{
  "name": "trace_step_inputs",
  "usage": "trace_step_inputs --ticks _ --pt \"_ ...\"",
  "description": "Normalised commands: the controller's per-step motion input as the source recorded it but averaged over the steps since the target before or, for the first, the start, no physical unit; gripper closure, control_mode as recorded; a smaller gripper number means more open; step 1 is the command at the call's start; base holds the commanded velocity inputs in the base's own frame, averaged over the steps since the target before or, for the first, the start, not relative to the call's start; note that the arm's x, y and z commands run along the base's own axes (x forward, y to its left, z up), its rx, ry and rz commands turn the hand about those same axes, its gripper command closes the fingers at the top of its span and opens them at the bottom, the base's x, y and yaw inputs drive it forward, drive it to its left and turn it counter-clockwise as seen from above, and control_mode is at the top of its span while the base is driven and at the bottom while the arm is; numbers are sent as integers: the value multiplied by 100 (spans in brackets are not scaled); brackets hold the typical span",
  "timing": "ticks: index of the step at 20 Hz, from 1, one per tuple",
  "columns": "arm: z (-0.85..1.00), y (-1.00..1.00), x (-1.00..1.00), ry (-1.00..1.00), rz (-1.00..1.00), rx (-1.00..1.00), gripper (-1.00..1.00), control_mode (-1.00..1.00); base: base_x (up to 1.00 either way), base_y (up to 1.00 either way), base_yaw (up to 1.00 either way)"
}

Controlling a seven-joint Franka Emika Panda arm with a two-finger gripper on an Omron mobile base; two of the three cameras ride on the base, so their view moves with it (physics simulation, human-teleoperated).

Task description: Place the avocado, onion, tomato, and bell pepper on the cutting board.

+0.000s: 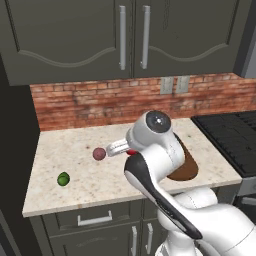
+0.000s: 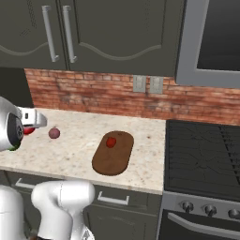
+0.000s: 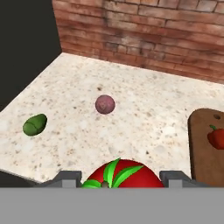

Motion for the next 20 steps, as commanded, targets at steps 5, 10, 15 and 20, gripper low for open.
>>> trace_step_inputs --ticks 5,10,15,20 --pt "56 -70 -54 -6 0 2 100 -100 0 0 0" --pt "55 -74 -48 -5 0 3 100 -100 0 0 0" --pt "55 -69 -39 0 -5 4 100 -100 0 0 0" --pt "50 -56 -26 12 -12 5 100 -100 0 0 0"
